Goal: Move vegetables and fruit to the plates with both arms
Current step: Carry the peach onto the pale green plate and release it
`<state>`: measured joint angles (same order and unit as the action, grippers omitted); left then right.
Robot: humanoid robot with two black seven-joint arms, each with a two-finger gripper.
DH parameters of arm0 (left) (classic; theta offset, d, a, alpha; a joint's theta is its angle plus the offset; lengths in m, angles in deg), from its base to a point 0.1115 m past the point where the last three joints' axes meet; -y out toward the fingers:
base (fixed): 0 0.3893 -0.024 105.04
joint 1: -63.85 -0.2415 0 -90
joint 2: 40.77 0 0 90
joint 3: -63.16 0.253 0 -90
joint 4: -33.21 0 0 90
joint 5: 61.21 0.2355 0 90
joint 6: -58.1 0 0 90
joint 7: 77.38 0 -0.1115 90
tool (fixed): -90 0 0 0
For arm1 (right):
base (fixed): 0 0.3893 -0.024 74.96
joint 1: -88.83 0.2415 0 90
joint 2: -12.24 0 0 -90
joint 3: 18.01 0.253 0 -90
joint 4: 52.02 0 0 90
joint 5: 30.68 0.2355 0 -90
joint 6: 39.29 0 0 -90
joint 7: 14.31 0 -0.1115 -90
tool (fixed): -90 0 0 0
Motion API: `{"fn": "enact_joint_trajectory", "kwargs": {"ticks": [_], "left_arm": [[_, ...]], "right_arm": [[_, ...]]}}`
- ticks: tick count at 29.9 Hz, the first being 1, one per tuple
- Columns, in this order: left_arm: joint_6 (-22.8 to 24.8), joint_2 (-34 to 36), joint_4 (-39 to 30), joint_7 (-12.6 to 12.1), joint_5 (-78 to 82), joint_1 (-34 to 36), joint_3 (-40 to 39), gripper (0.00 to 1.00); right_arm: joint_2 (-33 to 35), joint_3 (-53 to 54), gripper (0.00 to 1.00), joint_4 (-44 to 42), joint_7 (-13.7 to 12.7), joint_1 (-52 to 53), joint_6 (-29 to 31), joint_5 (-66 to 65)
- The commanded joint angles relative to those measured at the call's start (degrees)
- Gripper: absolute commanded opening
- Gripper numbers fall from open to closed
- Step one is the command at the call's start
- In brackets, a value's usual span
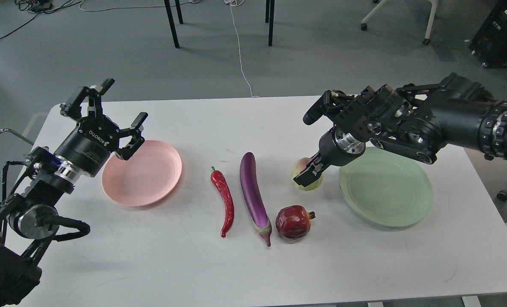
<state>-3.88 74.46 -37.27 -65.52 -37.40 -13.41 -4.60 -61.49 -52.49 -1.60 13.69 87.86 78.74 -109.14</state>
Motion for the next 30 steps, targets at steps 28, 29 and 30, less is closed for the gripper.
{"fn": "enact_joint_trajectory", "kwargs": {"ticks": [28,29,30], "left_arm": [[-0.01,0.70,-0.36,0.01,0.18,0.09,0.17,0.98],[-0.01,0.79,-0.45,0.01,0.18,0.09,0.17,0.98],[-0.01,0.88,-0.45,0.01,0.18,0.09,0.17,0.98]], "right_arm": [[13.96,-0.59,0.97,-2.98,0.00,-7.91,-13.35,-8.99],[14.40,-0.59,0.98,-1.49,0.00,-6.85,-13.35,-8.99],[14.75,-0.59,0.98,0.44,0.00,-5.36,-13.26,-8.99]]}}
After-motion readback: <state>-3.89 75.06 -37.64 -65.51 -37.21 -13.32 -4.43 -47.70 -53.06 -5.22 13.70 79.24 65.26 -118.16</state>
